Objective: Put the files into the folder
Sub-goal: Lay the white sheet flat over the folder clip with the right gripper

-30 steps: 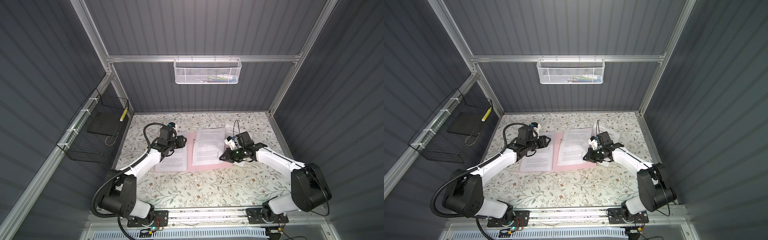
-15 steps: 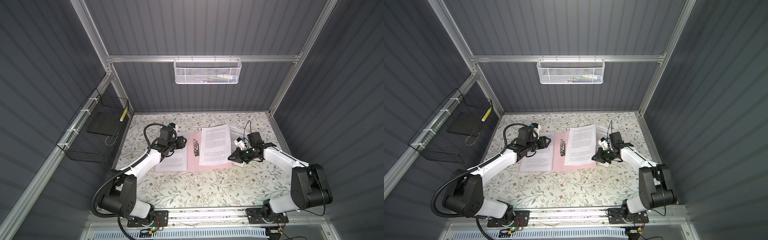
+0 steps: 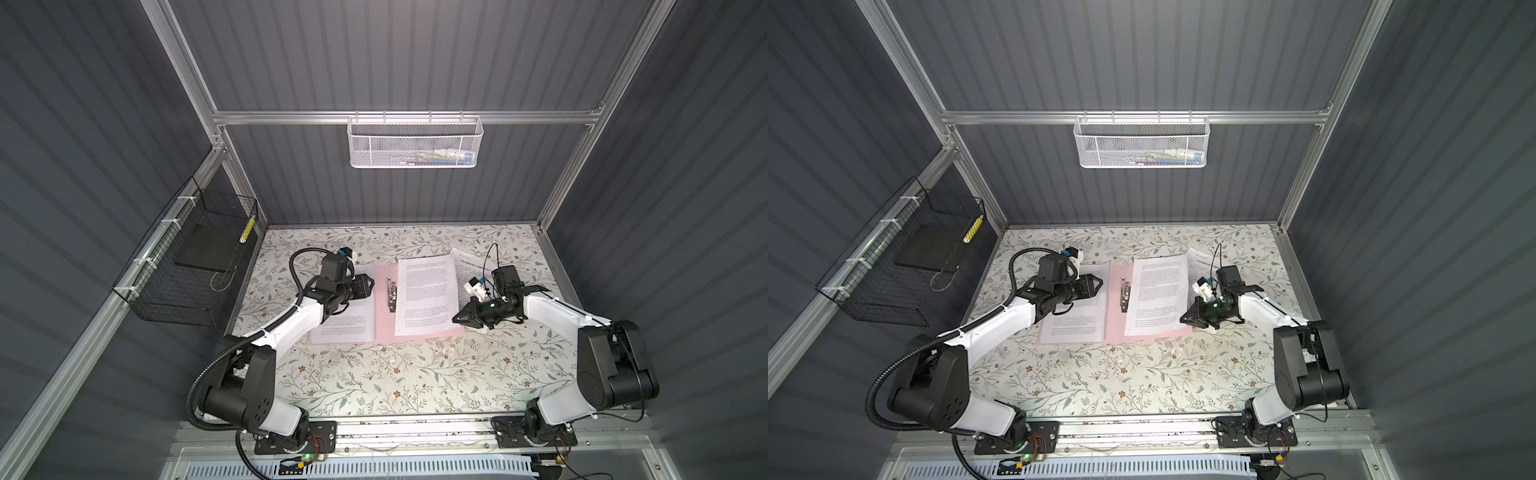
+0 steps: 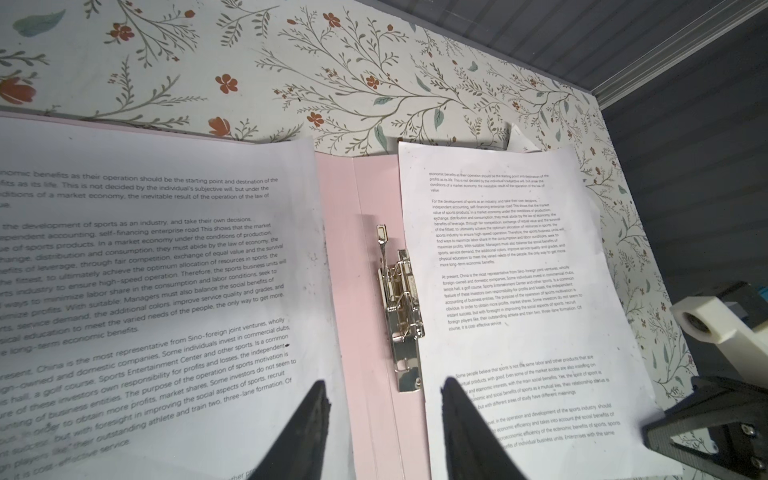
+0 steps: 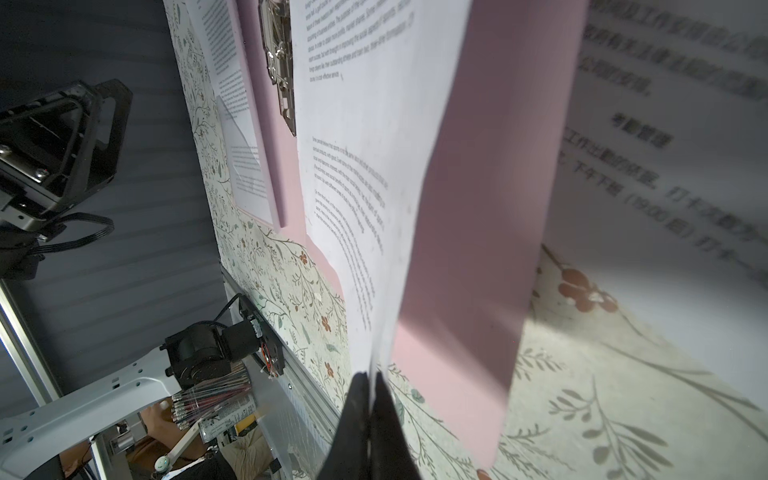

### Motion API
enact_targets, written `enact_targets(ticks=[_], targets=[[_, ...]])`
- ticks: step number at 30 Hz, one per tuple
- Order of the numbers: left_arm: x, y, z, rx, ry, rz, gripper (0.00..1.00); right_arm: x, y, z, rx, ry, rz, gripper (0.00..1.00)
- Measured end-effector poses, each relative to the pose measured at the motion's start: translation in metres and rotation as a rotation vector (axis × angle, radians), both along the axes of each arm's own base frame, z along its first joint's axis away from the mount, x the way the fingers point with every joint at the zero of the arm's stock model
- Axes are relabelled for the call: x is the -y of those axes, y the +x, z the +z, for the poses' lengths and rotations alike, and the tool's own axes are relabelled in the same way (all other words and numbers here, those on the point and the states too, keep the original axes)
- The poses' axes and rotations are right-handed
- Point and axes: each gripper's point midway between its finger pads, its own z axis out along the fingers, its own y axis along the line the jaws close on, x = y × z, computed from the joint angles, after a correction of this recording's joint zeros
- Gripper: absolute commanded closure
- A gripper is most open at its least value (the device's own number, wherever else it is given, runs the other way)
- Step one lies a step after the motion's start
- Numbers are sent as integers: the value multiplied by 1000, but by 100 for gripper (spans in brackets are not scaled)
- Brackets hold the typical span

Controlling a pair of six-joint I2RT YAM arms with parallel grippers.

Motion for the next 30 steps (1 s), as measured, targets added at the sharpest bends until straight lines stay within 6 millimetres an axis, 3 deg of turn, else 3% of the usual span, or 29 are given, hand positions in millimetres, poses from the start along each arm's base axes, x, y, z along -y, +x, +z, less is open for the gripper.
enact_targets(ticks=[10, 30], targets=[[0, 0, -1, 1, 3, -2, 54, 1, 2, -13, -17, -73, 21, 100], [-1, -3, -8, -10, 7, -3, 54, 3, 6, -14, -1, -154, 43, 100]])
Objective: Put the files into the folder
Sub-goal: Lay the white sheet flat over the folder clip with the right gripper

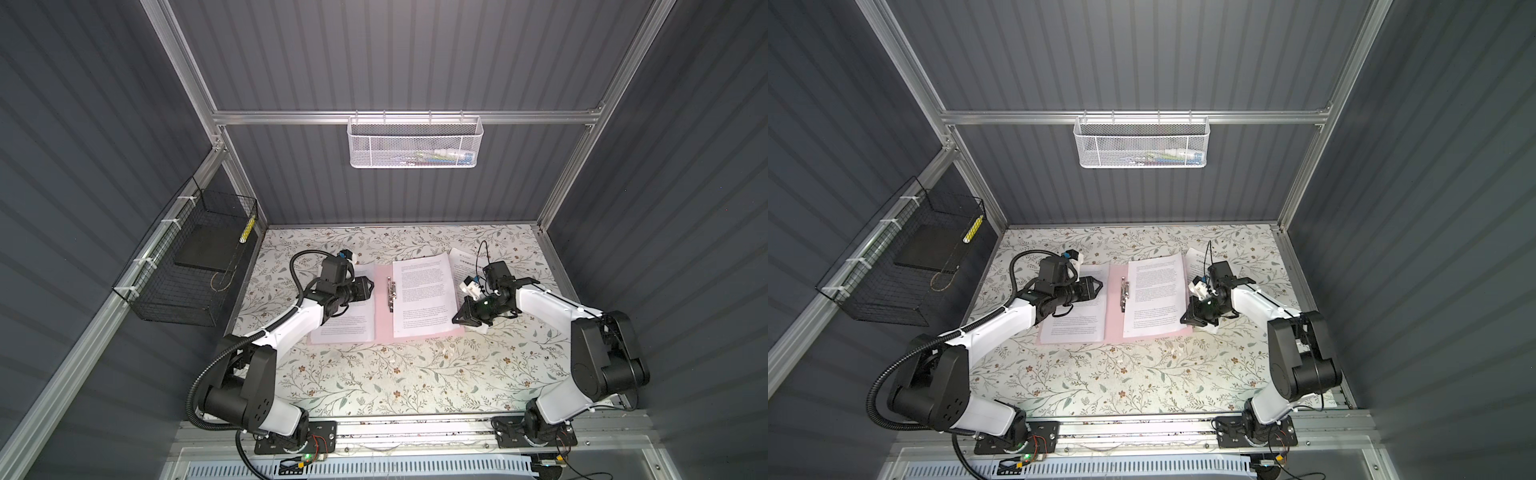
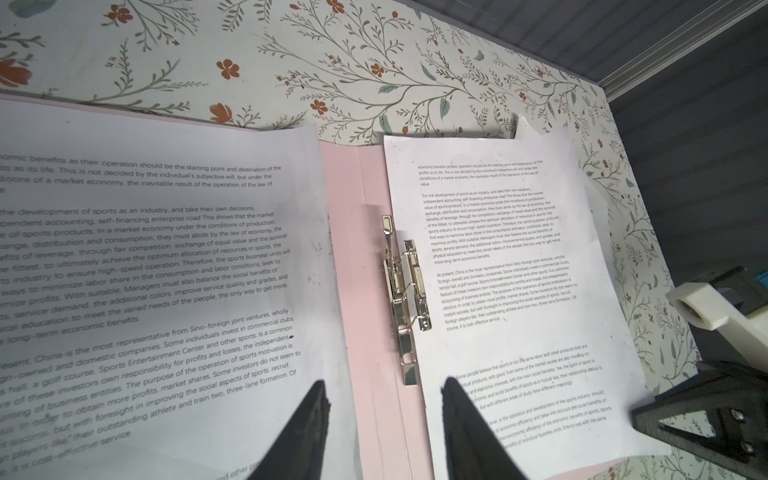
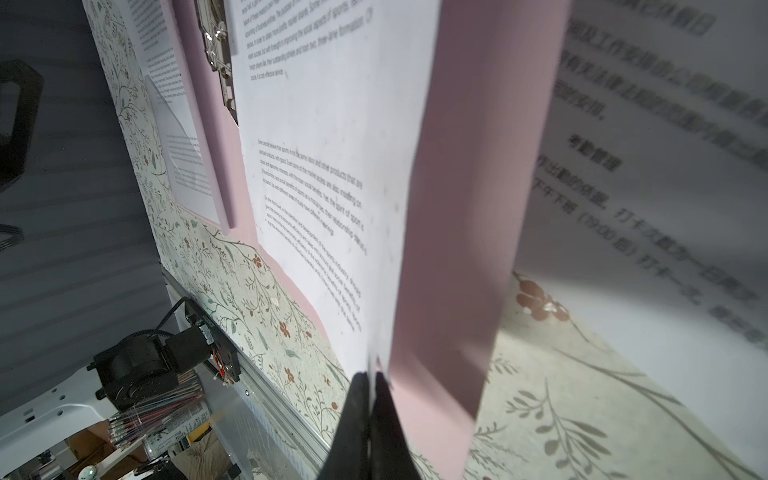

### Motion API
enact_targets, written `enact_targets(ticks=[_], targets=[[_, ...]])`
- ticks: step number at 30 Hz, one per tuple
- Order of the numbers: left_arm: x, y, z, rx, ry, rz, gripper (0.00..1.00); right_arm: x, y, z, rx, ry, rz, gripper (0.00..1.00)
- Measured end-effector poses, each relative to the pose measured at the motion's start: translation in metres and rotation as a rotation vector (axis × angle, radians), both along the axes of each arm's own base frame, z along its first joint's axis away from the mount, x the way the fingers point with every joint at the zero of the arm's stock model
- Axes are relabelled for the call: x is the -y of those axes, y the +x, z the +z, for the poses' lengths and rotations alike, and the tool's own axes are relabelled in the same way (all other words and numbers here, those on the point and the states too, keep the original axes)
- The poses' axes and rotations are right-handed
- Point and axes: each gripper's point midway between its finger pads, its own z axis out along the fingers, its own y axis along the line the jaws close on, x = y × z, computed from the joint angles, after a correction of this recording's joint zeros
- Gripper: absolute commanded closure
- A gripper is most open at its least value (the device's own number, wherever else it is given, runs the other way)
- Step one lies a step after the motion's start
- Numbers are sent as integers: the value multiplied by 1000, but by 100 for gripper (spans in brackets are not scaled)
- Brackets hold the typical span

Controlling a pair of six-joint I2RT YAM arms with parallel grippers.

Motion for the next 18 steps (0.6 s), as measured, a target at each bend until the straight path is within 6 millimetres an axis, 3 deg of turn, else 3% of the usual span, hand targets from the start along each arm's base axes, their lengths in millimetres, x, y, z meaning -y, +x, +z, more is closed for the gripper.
enact_targets(ticks=[18], targets=[[0, 0, 0, 2, -1, 0, 54, 0, -2, -1, 14, -7, 25, 100]])
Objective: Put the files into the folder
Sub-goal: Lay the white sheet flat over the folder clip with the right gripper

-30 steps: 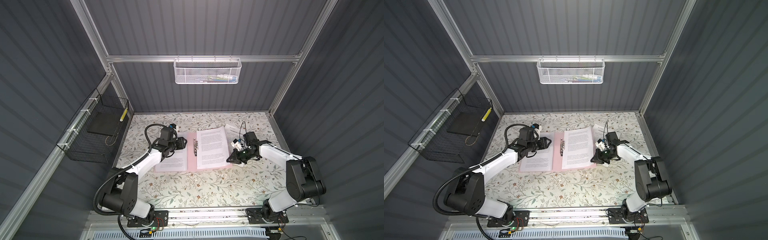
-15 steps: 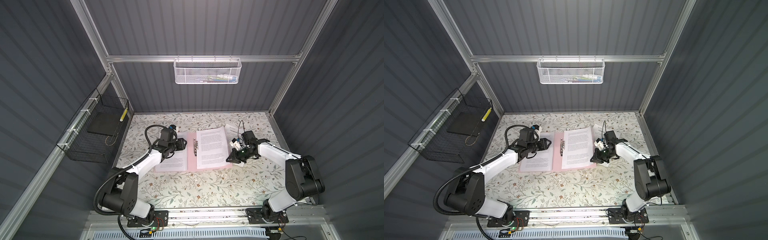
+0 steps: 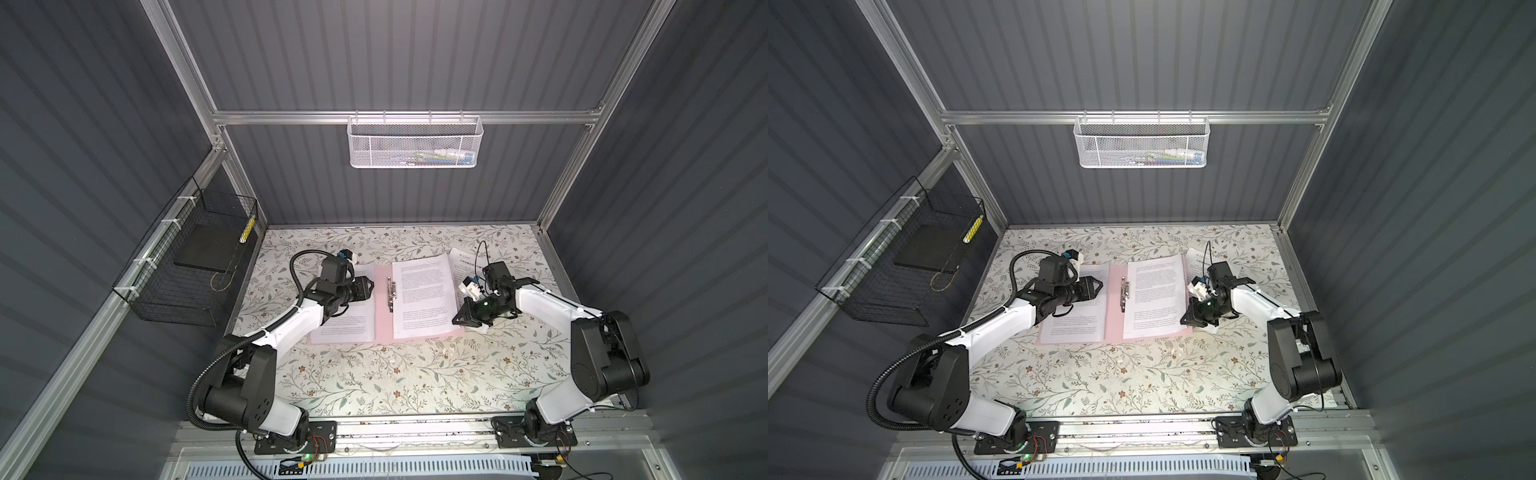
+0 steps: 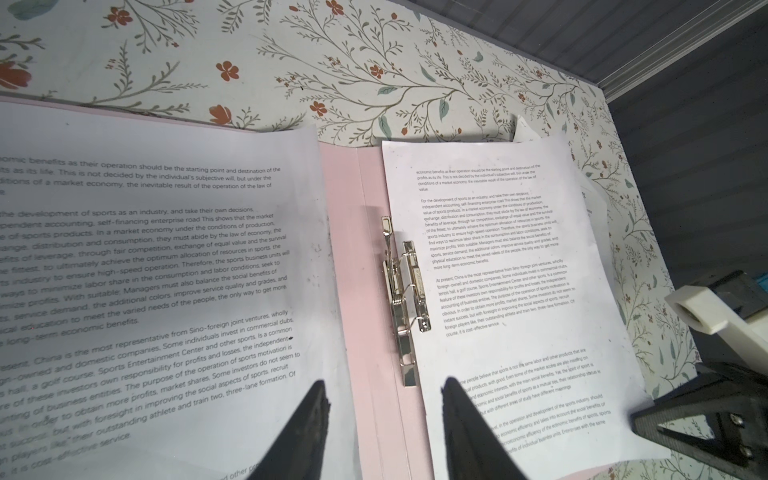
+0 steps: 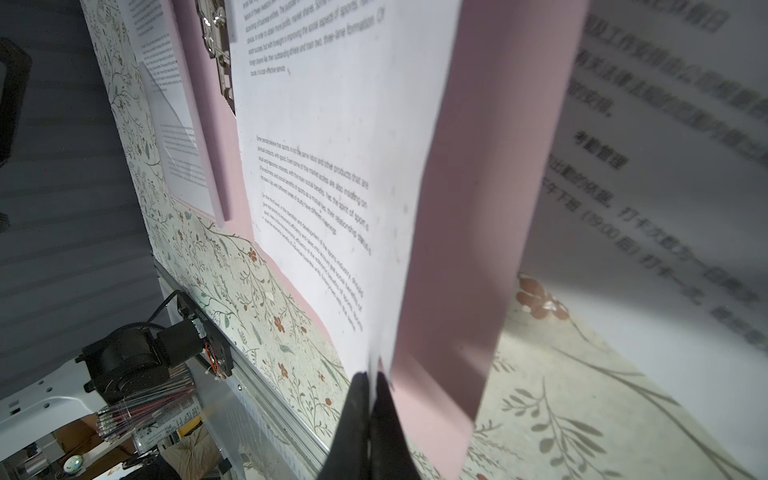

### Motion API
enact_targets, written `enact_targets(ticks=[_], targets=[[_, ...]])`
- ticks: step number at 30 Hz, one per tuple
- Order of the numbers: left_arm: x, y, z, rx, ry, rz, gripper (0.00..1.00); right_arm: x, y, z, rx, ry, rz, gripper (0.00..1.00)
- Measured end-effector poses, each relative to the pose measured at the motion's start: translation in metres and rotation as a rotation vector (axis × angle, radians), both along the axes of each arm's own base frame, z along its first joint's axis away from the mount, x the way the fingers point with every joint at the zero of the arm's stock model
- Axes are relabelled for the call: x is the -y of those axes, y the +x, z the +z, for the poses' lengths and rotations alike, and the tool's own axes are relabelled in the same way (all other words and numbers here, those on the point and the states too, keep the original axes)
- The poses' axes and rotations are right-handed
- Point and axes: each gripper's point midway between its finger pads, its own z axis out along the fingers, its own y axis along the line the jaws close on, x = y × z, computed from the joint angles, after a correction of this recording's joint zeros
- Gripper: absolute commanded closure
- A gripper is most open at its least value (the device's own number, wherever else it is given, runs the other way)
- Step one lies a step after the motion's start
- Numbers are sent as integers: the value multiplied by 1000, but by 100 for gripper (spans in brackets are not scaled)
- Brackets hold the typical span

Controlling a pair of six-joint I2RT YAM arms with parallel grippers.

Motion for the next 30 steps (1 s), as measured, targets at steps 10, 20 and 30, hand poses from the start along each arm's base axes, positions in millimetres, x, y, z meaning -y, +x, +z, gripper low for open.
enact_targets(ticks=[10, 20, 30], targets=[[0, 0, -1, -2, 1, 0, 53, 2, 2, 1, 9, -15, 1, 100], [0, 1, -3, -6, 2, 0, 53, 0, 1, 0, 12, -26, 13, 100], [0, 1, -5, -10, 4, 0, 53, 1, 3, 2, 13, -50, 6, 46]])
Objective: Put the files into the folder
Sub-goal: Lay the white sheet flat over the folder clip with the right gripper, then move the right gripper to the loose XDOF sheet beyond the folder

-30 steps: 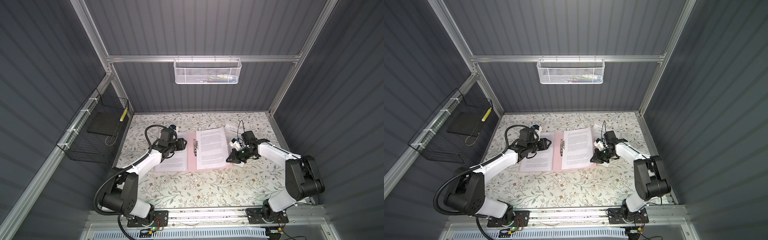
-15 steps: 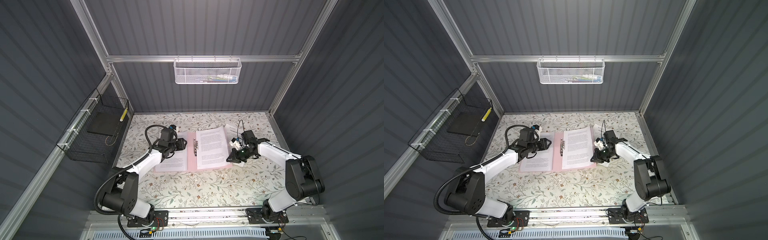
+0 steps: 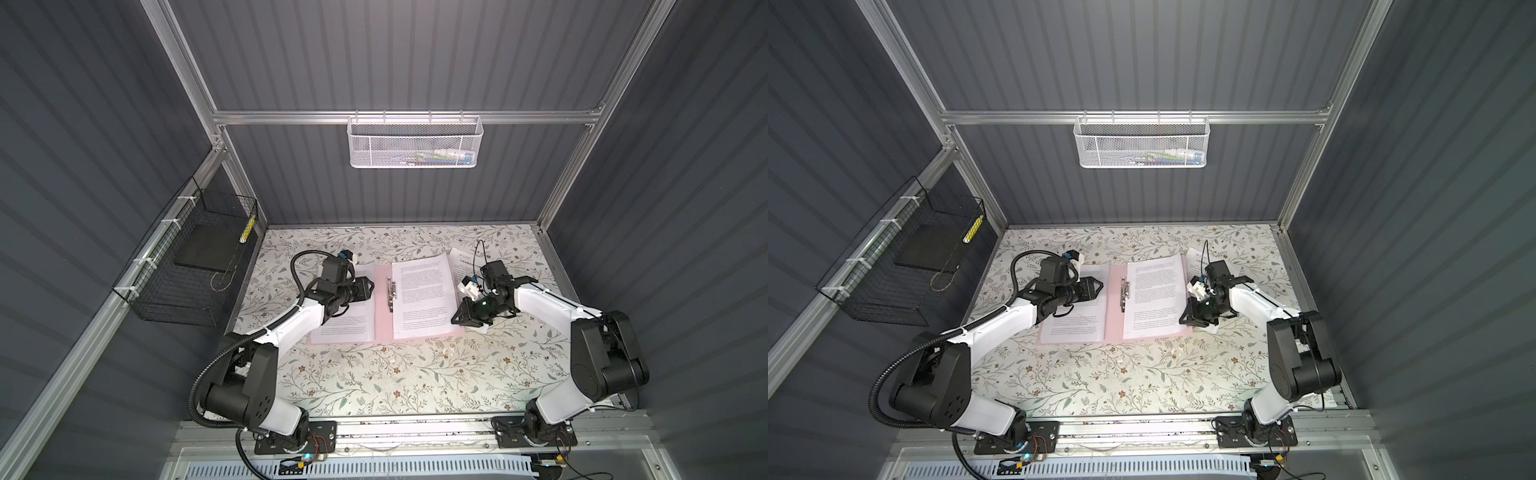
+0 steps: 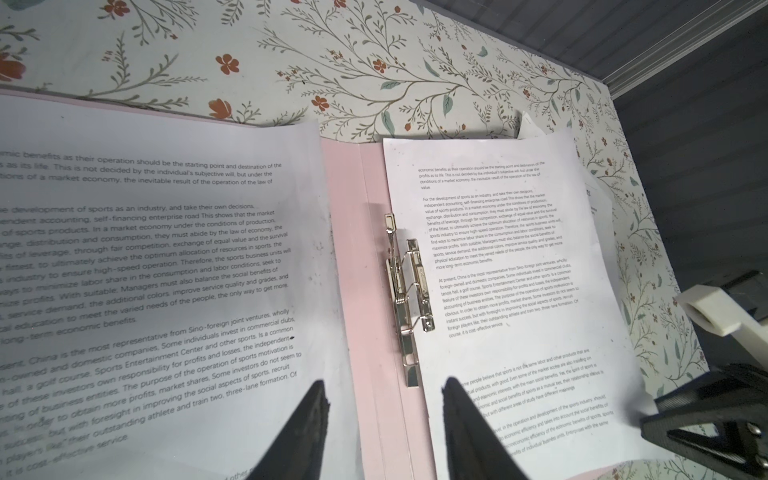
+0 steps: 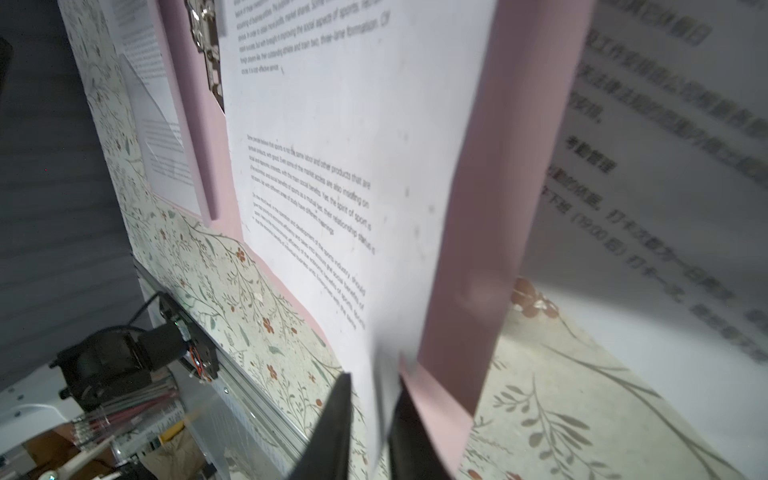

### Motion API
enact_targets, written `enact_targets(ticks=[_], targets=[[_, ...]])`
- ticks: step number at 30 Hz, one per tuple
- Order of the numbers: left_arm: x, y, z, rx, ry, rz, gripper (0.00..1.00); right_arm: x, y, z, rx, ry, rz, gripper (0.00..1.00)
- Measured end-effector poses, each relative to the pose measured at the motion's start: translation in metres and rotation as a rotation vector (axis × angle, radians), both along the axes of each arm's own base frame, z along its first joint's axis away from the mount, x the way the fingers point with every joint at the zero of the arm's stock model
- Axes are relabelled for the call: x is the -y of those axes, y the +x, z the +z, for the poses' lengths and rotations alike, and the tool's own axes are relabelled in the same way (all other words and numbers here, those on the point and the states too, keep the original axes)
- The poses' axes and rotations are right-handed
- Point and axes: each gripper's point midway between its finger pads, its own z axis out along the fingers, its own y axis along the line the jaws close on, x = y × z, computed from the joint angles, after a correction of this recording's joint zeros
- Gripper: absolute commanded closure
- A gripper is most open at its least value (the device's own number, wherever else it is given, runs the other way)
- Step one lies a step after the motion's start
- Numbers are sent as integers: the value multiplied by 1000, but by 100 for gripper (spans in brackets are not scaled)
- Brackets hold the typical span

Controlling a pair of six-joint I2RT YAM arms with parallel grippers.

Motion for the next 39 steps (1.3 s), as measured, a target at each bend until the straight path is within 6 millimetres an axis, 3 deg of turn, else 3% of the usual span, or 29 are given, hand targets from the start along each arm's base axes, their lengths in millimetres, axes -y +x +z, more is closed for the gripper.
enact_targets(ticks=[3, 9, 15, 20, 27, 30, 35, 39], targets=[[0, 0, 0, 0, 1, 0, 53, 3, 7, 9, 23, -22, -18, 33], [2, 1, -1, -6, -1, -9, 52, 23, 25, 49, 155, -109, -106, 27], [14, 9, 4, 5, -43, -26, 53, 77, 51, 65, 244, -183, -330, 27], [46, 22, 11, 20, -88, -75, 53, 118, 64, 58, 276, -179, -523, 27], [97, 50, 44, 78, -216, -146, 54, 168, 86, 40, 268, -128, -752, 27], [105, 57, 54, 93, -257, -159, 54, 175, 94, 31, 255, -99, -792, 30], [110, 57, 60, 99, -283, -176, 54, 175, 99, 8, 202, -51, -812, 48], [110, 57, 60, 96, -286, -182, 54, 171, 97, -10, 161, -34, -816, 52]])
